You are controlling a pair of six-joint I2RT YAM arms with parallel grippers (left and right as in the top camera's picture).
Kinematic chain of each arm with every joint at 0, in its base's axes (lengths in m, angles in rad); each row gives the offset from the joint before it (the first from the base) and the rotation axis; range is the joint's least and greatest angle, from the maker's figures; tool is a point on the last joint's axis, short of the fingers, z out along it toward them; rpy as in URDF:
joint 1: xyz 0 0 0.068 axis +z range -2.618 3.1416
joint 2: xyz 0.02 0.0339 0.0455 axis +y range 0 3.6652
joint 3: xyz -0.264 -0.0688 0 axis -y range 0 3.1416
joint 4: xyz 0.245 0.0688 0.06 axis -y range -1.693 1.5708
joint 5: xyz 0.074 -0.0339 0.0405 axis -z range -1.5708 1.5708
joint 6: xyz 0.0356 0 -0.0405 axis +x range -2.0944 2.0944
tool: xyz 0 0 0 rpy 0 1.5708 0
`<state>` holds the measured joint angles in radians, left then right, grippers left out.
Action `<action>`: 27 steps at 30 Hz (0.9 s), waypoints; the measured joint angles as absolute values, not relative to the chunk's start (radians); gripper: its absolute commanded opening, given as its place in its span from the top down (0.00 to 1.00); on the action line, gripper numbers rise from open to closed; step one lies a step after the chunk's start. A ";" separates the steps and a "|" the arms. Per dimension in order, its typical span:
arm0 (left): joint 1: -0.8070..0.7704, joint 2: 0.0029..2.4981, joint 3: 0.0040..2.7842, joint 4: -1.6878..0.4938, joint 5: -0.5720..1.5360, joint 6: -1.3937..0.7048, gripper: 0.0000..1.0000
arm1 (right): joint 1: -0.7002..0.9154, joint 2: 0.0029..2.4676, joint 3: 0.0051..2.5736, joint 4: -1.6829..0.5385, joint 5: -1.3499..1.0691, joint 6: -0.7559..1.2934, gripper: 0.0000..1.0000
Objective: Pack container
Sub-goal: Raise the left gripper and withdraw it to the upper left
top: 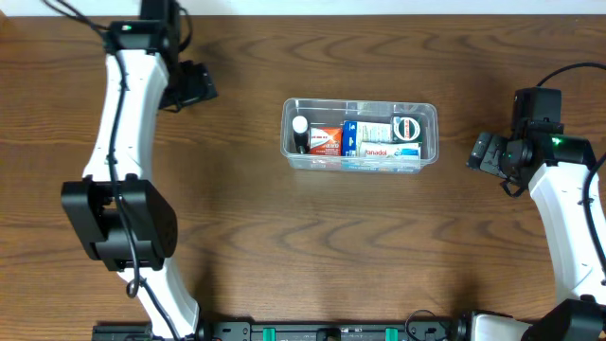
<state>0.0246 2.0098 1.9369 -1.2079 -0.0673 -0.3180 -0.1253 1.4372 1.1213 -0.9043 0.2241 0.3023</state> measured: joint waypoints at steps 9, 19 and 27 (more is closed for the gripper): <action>0.045 2.010 1.937 -1.208 -0.067 -0.318 0.02 | -0.125 1.437 1.121 -0.904 0.224 0.302 0.01; 0.045 2.010 1.937 -1.208 -0.067 -0.318 0.02 | -0.125 1.437 1.121 -0.904 0.224 0.302 0.01; 0.045 2.010 1.937 -1.208 -0.067 -0.318 0.02 | -0.117 1.411 1.102 -0.904 0.224 0.302 0.01</action>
<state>0.0452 2.0098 1.9369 -1.2079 -0.0673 -0.3180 -0.1165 1.4105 1.1023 -0.9035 0.2237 0.3023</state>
